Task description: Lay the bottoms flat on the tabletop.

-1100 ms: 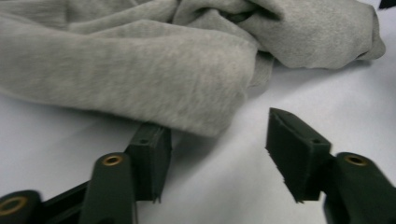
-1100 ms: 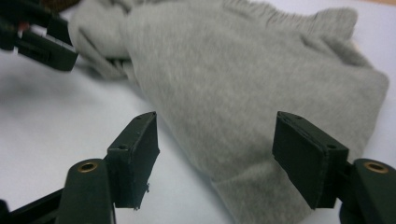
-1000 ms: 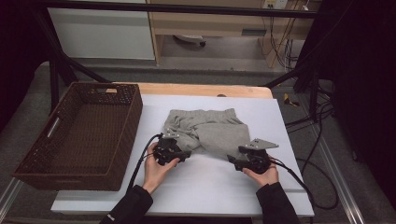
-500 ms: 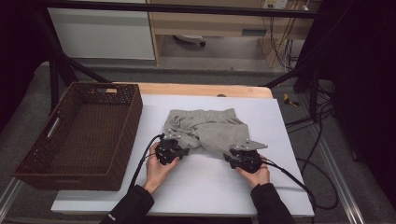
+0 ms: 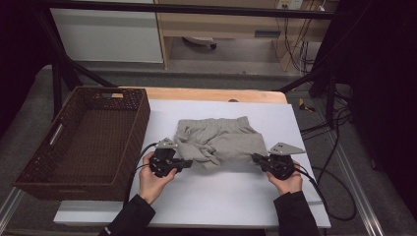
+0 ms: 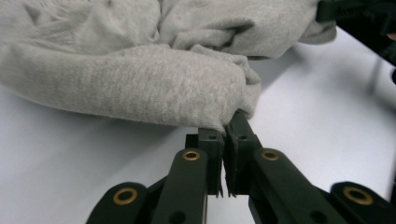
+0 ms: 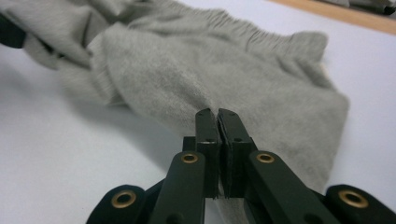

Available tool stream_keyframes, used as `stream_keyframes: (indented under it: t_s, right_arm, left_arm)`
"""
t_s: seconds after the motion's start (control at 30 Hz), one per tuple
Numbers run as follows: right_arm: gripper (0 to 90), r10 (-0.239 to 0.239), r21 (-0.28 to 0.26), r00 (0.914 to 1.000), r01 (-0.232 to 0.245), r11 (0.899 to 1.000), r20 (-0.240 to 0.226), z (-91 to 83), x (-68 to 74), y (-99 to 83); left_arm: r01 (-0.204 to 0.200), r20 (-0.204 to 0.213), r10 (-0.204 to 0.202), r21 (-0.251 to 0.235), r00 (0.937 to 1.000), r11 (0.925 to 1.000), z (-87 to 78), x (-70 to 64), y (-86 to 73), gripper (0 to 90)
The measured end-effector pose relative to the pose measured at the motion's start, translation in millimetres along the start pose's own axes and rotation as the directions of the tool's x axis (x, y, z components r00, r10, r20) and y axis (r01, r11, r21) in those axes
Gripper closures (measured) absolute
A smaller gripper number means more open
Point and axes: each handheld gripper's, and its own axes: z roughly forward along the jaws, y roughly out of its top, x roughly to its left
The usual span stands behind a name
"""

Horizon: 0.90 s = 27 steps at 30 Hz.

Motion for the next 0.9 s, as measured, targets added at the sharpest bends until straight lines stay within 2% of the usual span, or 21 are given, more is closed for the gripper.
stream_keyframes:
  t_s: [0.07, 0.17, 0.23, 0.3, 0.37, 0.43, 0.53, 0.6, 0.73, 0.83, 0.9]
  right_arm:
    - [87.8, 0.006, -0.014, 1.0000, -0.006, 1.000, 0.002, -5.9, -2.3, 6.0]
    - [87.8, -0.001, -0.019, 0.9998, 0.001, 1.000, 0.020, -4.9, -4.9, 15.3]
    - [87.6, -0.002, -0.007, 0.9992, 0.002, 1.000, 0.039, 3.0, -8.1, 21.5]
    - [87.4, -0.006, 0.022, 0.9964, 0.004, 1.000, 0.085, 16.0, -11.1, 24.8]
    - [87.0, -0.019, 0.058, 0.9910, 0.012, 0.998, 0.132, 33.2, -15.7, 22.4]
    - [86.5, -0.016, 0.079, 0.9878, 0.004, 0.997, 0.155, 45.2, -18.6, 16.0]
    - [82.6, 0.005, 0.075, 0.9905, -0.016, 0.997, 0.138, 50.6, -19.8, 6.3]
    - [76.7, -0.005, 0.073, 0.9930, -0.004, 0.997, 0.118, 45.9, -18.6, 4.9]
    - [63.6, -0.016, 0.011, 0.9956, 0.015, 1.000, 0.092, 22.3, -12.6, 6.9]
    - [58.6, -0.028, -0.016, 0.9979, 0.029, 0.999, 0.058, 3.2, -4.6, 4.2]
    - [58.3, -0.035, -0.025, 0.9985, 0.036, 0.999, 0.041, -5.2, 1.4, -0.7]
  left_arm:
    - [0.000, 0.015, 0.000, 0.013, 0.9999, 0.9999, -8.9, -2.0, -1.7, 86.5]
    - [-0.004, -0.002, 0.004, 0.053, 1.0000, 0.9986, -16.4, -3.1, -6.5, 86.5]
    - [0.002, -0.011, -0.002, 0.059, 0.9999, 0.9982, -17.3, -0.3, -10.4, 86.4]
    - [0.015, -0.009, -0.015, 0.058, 0.9999, 0.9982, -15.9, 5.1, -14.7, 86.4]
    - [0.026, -0.007, -0.026, 0.071, 0.9996, 0.9971, -12.5, 9.5, -18.4, 86.4]
    - [0.021, -0.001, -0.021, 0.072, 0.9998, 0.9972, -11.8, 11.9, -21.5, 86.3]
    - [0.018, 0.011, -0.018, 0.053, 0.9998, 0.9984, -12.1, 13.2, -27.3, 84.2]
    - [0.016, 0.006, -0.017, 0.045, 0.9998, 0.9989, -9.8, 13.3, -31.5, 75.9]
    - [0.001, -0.009, 0.000, 0.047, 1.0000, 0.9989, 1.8, 8.7, -35.8, 59.0]
    - [-0.023, -0.007, 0.023, 0.060, 0.9997, 0.9980, 12.5, 3.8, -38.9, 52.4]
    - [-0.033, -0.008, 0.034, 0.067, 0.9994, 0.9972, 18.6, 1.0, -41.2, 49.5]
